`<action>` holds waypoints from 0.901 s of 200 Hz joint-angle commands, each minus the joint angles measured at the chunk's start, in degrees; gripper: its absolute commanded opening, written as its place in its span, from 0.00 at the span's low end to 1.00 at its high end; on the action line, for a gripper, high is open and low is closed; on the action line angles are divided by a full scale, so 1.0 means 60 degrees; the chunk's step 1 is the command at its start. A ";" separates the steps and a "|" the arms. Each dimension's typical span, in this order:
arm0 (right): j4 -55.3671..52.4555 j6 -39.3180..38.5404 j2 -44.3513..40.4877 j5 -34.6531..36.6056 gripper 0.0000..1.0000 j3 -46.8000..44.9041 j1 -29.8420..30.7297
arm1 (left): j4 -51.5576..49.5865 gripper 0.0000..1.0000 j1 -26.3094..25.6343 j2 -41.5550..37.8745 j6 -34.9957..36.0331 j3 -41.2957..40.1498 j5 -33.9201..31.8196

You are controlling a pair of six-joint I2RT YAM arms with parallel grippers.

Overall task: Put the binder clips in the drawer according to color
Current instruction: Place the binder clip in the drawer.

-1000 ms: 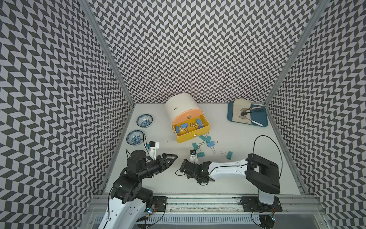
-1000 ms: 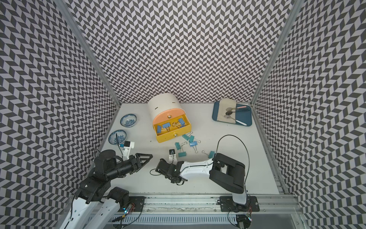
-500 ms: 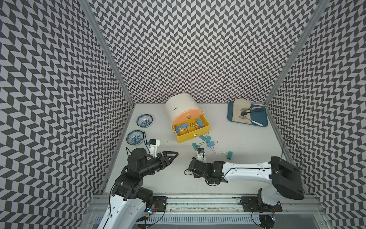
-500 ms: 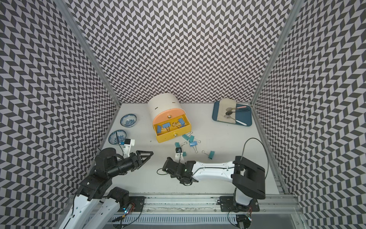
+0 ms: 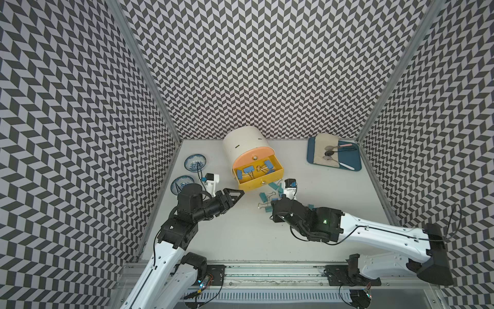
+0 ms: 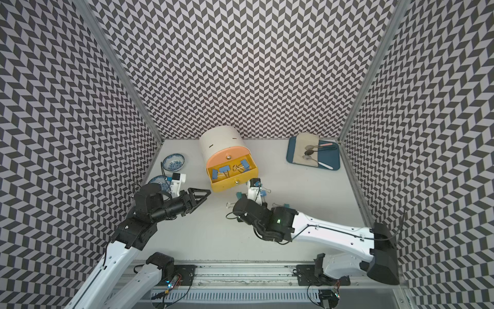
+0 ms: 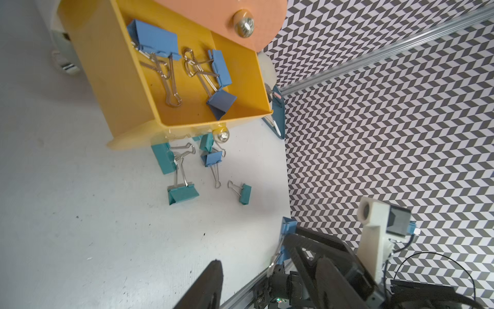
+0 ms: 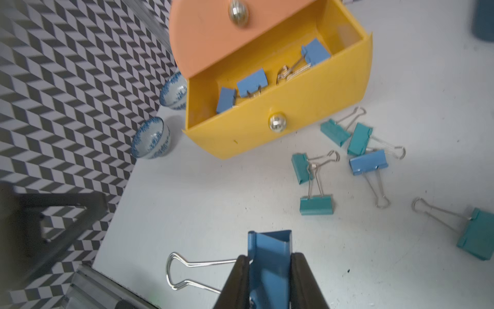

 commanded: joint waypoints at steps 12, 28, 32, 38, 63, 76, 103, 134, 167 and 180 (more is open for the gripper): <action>0.0142 -0.1278 -0.0212 0.0090 0.24 0.0956 -0.0969 | 0.1009 0.60 0.0045 0.0704 0.0159 0.0540 0.0316; 0.0398 -0.1798 -0.0056 -0.0240 0.24 0.1283 -0.1587 | 0.1274 0.60 0.0045 0.1083 0.0174 0.0746 0.0360; 0.0457 -0.1920 0.0014 -0.0338 0.24 0.1354 -0.1744 | 0.1346 0.60 0.0045 0.1177 0.0166 0.0800 0.0390; 0.0576 -0.2092 0.0098 -0.0526 0.24 0.1460 -0.1993 | 0.1469 0.60 0.0045 0.1318 0.0153 0.0872 0.0435; 0.0959 -0.2696 0.0661 -0.1189 0.24 0.1985 -0.2828 | 0.1882 0.59 0.0045 0.1978 0.0152 0.1178 0.0643; 0.1134 -0.2971 0.1033 -0.1456 0.25 0.2289 -0.3111 | 0.2027 0.59 0.0045 0.2225 0.0180 0.1327 0.0636; 0.1399 -0.3372 0.1941 -0.2103 0.25 0.2895 -0.3699 | 0.2403 0.59 0.0045 0.2692 0.0140 0.1510 0.0657; 0.1691 -0.3717 0.2824 -0.2690 0.26 0.3423 -0.4186 | 0.2720 0.59 0.0045 0.3150 0.0162 0.1644 0.0660; 0.1830 -0.3966 0.3553 -0.3153 0.28 0.3881 -0.4542 | 0.2921 0.59 0.0059 0.3572 0.0221 0.1828 0.0654; 0.1874 -0.4029 0.3782 -0.3289 0.28 0.4044 -0.4636 | 0.2967 0.59 0.0073 0.3705 0.0265 0.1906 0.0646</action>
